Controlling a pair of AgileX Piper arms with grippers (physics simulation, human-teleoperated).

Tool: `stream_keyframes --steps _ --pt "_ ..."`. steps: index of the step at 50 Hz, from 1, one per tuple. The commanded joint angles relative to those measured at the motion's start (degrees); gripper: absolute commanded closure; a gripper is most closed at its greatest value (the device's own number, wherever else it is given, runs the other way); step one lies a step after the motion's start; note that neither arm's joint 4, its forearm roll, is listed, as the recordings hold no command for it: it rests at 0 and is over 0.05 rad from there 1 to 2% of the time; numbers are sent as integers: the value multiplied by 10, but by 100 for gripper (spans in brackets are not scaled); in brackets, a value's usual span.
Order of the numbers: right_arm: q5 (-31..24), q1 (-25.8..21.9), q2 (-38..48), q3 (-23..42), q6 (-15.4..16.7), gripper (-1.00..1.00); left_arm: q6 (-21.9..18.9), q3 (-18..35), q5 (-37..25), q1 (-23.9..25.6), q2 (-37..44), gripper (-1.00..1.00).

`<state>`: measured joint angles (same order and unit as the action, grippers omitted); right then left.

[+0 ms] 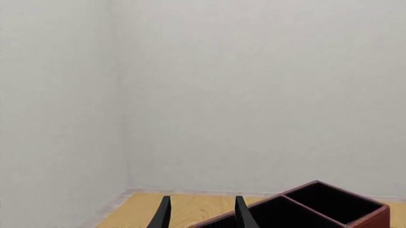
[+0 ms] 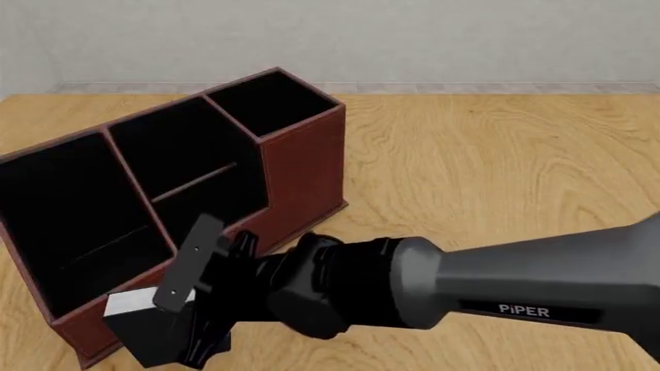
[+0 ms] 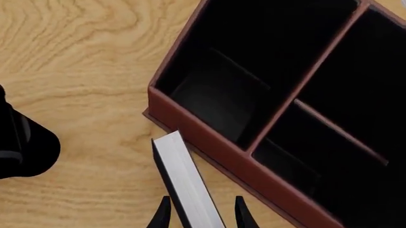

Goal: Pick up the book and place it in the right compartment of the caddy.

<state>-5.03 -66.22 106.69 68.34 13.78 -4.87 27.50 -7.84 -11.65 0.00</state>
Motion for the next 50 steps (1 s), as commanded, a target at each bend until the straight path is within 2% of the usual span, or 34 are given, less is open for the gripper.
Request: stream_keyframes --steps 1,7,8,41,50 --pt "17 -8 19 -7 -10 -100 -1 -3 2 -3 0 -100" --pt "23 -14 16 -16 -14 -100 -2 -3 2 -4 0 -100" --pt "23 -13 16 -15 -13 100 -2 -3 1 -3 0 -100" --pt "18 -51 -14 -50 -5 100 2 1 0 -4 0 -100" --pt "11 -61 -56 -78 -1 100 3 15 -7 0 0 -100"
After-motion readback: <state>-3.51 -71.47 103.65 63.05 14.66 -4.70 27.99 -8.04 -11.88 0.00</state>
